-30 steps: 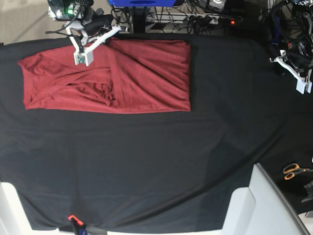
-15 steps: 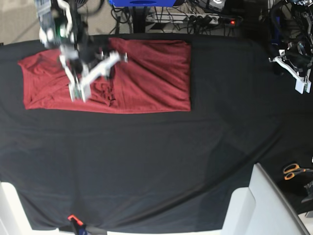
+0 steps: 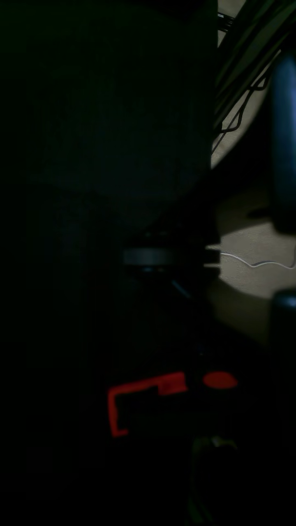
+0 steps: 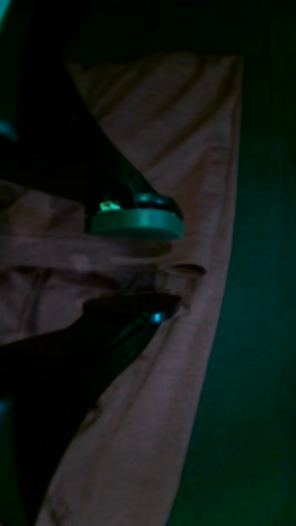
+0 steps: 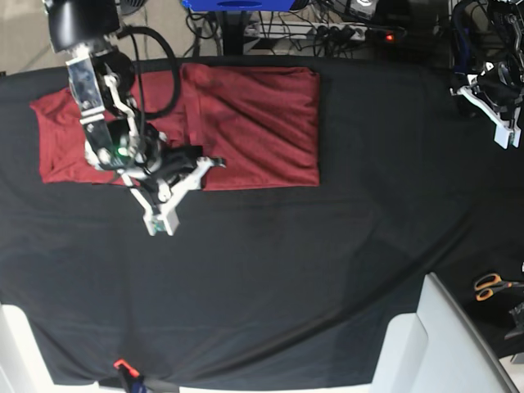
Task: Fold the T-shirt properly
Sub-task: 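Drag the held edge with the right gripper across the shirt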
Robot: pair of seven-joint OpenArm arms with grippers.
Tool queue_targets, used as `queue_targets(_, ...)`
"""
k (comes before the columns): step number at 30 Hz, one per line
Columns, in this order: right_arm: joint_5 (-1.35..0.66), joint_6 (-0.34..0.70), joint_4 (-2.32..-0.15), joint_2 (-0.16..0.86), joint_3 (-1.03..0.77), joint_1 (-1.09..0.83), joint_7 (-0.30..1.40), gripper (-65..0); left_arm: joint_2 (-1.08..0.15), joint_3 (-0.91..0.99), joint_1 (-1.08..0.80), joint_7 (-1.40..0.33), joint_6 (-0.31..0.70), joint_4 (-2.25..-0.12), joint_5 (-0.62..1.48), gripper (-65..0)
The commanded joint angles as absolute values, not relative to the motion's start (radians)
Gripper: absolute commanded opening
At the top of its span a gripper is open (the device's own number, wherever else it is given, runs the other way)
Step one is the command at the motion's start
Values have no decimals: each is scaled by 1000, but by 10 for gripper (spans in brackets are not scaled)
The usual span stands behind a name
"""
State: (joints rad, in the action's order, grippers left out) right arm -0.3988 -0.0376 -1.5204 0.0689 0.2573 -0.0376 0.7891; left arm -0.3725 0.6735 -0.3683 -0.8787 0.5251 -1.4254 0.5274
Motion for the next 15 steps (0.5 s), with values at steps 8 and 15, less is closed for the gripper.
queue_targets(8, -403, -35, -1446, 38, 257, 27, 768, -437, -394, 682, -367, -862, 532, -1440, 539, -650)
queue_targets(15, -406, -35, -1397, 38, 257, 50, 733, -437, -394, 682, -364, -862, 532, -1440, 539, -650)
